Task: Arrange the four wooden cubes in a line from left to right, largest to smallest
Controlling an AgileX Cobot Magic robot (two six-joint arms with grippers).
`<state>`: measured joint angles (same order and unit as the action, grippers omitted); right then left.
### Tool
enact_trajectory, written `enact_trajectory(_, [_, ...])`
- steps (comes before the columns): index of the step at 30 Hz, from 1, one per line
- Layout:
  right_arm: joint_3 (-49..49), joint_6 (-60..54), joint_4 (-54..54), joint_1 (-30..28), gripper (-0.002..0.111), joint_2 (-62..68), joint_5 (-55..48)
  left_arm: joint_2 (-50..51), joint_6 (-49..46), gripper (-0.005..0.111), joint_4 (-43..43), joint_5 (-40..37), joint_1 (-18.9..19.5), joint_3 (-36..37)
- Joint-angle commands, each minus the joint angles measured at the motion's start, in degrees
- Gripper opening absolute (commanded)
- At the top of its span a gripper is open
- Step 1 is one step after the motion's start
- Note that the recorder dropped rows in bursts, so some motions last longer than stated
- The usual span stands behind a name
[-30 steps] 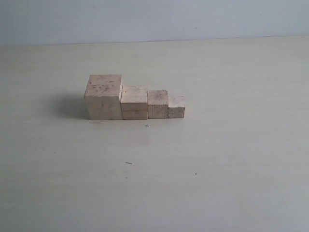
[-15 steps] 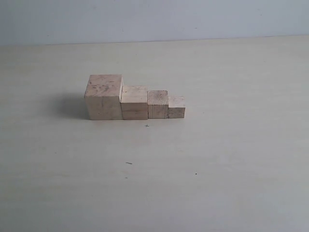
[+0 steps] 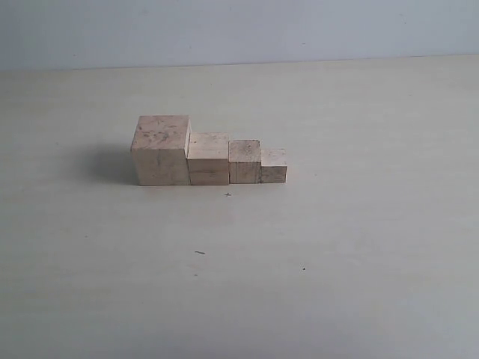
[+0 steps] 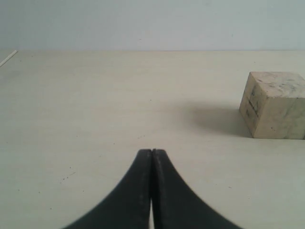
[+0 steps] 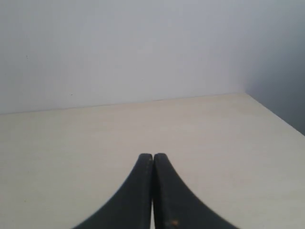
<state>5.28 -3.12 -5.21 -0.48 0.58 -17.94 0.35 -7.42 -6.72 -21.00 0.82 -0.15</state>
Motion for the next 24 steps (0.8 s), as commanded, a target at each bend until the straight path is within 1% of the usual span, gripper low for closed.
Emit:
enact_trajectory(1, [-3.56, 0.70, -0.18, -0.35, 0.000, -0.58, 1.44, -0.35, 0.28, 0.000, 0.10, 0.60, -0.31, 0.15])
enact_trajectory(4, [-5.28, 1.24, -0.18, -0.35, 0.000, -0.58, 1.73, -0.35, 0.28, 0.000, 0.10, 0.60, -0.31, 0.15])
enact_trajectory(11, [-5.28, 0.62, -0.30, -0.24, 0.000, -0.58, 1.73, -0.35, 0.28, 0.000, 0.10, 0.60, -0.31, 0.15])
enact_trajectory(13, [-5.28, -0.62, -0.30, -0.24, 0.000, -0.58, 1.24, -0.35, 0.28, 0.000, 0.10, 0.60, -0.31, 0.15])
enact_trajectory(15, [-5.28, -1.92, -0.18, -0.24, 0.000, -0.58, -1.64, -0.35, 0.28, 0.000, 0.10, 0.60, -0.31, 0.15])
enact_trajectory(24, [-5.28, -1.79, -0.29, -0.24, 0.000, -0.58, -1.52, -0.35, 0.28, 0.000, 0.10, 0.60, -0.31, 0.15])
